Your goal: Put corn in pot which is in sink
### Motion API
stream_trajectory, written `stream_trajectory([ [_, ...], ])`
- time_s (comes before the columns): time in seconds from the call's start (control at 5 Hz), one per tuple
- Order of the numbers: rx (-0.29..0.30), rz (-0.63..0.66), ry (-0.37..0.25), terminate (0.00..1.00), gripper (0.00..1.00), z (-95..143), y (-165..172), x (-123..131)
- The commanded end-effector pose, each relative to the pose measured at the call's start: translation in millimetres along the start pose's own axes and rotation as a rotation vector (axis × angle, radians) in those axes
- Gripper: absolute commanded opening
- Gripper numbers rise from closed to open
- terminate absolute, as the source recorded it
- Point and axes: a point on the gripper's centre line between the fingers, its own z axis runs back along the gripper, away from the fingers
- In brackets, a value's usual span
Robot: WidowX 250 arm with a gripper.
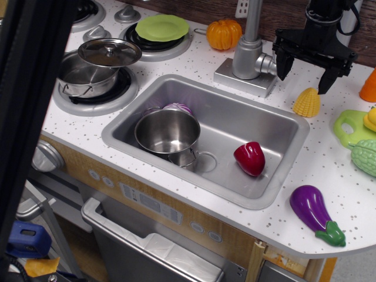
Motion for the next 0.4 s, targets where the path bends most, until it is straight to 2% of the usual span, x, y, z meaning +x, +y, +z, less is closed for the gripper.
stream_trajectory([
  [0.0,0.000,0.000,0.000,0.00,1.00,0.0,0.0,0.0],
  [0.2,0.013,-0.008,-0.028,0.00,1.00,2.4,-5.2,7.4],
])
